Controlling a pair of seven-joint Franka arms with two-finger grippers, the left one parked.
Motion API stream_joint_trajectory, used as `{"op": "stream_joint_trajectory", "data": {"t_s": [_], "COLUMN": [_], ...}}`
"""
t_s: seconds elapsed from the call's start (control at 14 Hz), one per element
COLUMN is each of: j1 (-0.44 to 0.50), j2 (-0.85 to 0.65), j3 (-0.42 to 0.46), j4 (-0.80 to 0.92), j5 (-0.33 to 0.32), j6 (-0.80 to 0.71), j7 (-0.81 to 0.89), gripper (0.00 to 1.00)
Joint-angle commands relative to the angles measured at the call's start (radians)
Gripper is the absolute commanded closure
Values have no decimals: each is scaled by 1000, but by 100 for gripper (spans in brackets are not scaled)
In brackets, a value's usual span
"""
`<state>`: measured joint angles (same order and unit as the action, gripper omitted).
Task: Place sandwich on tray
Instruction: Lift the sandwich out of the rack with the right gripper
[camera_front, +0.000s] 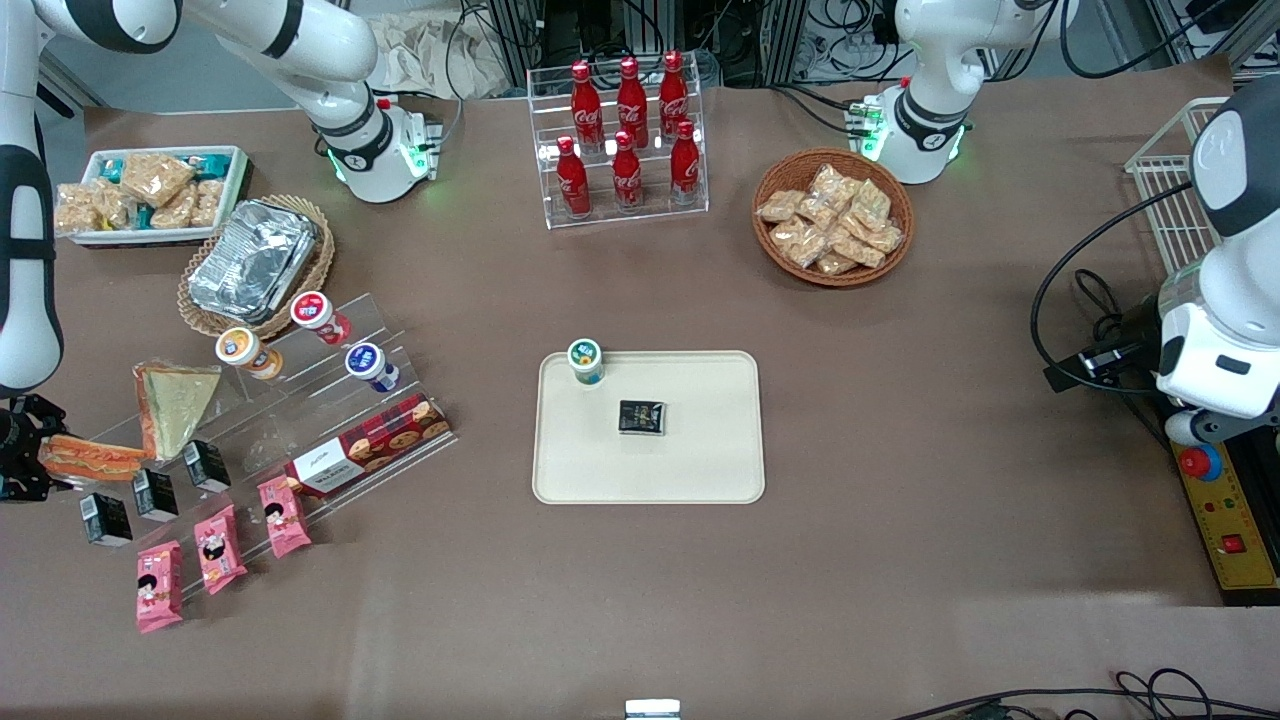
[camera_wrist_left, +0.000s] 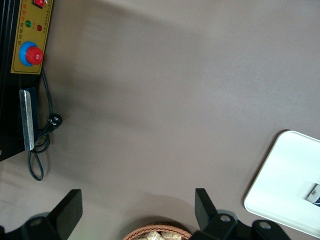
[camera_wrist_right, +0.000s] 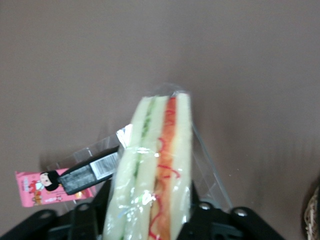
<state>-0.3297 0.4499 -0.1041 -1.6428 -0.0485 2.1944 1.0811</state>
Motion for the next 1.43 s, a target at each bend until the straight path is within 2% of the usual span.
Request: {"op": "stream_joint_trajectory", "data": {"t_s": [0.0, 0.07, 0.14, 0.43, 0.71, 1.07, 1.14, 1.29, 1.36], "j1": [-6, -5, 1, 20, 34, 171, 196, 215, 218], "j2": [-5, -11, -19, -59, -60, -106, -114, -114, -114], "j3": [11, 14, 15, 43, 115, 130, 132, 152, 173], "j4": [11, 18, 35, 103, 244, 267, 267, 274, 278], "j5": [19, 18, 18, 16, 13, 15, 21, 112, 128], "j6": [24, 24, 21, -85, -277, -358, -354, -352, -347], "j7": [-10, -27, -83, -185, -452, -464, -486, -578, -585], "gripper": [88, 97, 100, 100, 100, 100, 100, 100, 100]}}
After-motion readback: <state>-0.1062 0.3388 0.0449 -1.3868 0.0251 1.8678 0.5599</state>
